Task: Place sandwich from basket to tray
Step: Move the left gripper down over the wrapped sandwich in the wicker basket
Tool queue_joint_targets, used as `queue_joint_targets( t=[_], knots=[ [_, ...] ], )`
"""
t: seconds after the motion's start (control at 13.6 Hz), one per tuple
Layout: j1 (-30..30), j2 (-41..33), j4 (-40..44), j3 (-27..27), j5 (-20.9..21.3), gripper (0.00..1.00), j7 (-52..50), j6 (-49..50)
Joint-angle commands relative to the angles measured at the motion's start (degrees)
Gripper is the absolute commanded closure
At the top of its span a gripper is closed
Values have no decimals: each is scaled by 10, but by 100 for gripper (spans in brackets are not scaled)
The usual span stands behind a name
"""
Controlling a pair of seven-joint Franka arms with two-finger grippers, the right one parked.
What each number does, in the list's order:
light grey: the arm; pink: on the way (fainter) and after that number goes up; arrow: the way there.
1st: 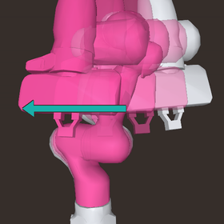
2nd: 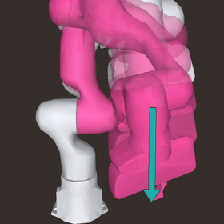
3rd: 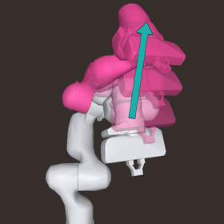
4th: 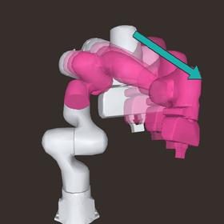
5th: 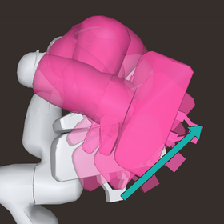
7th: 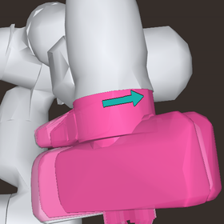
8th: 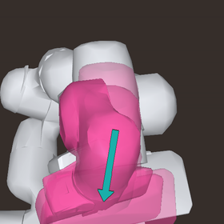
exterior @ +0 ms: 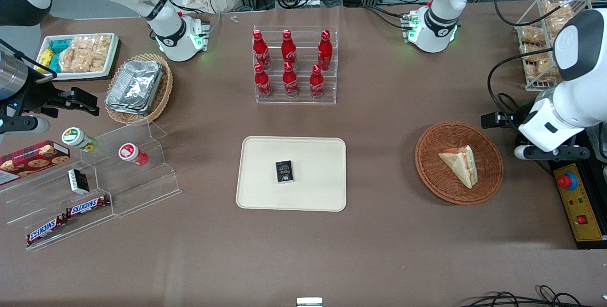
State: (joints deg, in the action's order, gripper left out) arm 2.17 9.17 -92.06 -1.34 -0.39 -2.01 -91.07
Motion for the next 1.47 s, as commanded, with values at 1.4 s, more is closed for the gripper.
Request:
queue_joint_targets(
  t=[1.4],
  knots=[
    [4,107,-147,-2,54,0,-351,-282]
  ],
)
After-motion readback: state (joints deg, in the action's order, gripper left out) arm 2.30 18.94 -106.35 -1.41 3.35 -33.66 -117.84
